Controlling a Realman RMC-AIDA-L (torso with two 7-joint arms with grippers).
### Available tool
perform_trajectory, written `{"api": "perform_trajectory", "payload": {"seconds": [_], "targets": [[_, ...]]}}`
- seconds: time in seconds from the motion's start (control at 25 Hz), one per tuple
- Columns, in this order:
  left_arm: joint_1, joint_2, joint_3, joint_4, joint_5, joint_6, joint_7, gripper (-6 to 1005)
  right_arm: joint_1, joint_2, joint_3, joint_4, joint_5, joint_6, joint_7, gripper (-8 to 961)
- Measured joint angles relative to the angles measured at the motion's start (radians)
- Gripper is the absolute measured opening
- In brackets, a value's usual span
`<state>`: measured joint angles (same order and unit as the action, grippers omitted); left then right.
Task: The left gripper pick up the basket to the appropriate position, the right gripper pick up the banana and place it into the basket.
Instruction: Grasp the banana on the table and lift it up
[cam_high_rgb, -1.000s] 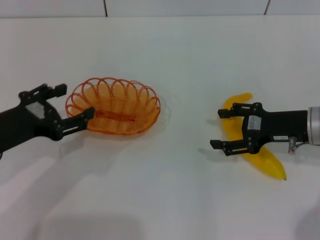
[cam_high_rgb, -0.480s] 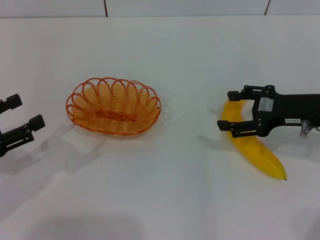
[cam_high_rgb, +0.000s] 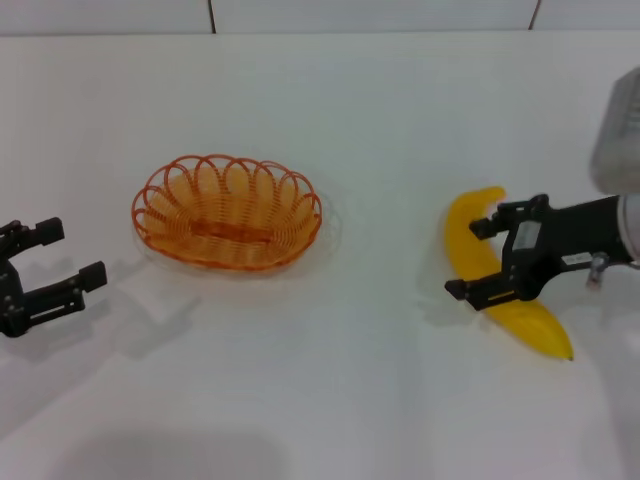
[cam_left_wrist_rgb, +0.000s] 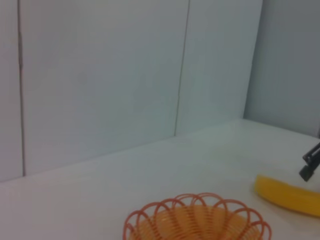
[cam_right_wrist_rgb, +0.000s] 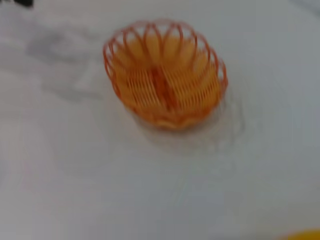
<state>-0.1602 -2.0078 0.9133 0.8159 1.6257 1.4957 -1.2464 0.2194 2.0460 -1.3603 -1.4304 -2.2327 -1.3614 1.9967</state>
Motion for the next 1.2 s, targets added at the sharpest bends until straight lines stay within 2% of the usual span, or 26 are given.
{"api": "perform_trajectory", "payload": {"seconds": [0.16,0.6,1.2], "targets": [[-0.003,-0.002,-0.001,-0.002,0.005,-0.023,0.0,852,0.028,0.0,-0.041,0.005,-0.098,0.013,0.09,789],[-0.01,-0.005,-0.002,-0.01,0.014,-0.027,0.004,852,0.06,0.0,-0.091,0.055,-0.203,0.07,0.178,785],[-0.01,-0.008,-0.002,-0.011,0.014,-0.026,0.008,852,0.101,-0.001,-0.095,0.133,-0.216,0.092,0.187,781]]}}
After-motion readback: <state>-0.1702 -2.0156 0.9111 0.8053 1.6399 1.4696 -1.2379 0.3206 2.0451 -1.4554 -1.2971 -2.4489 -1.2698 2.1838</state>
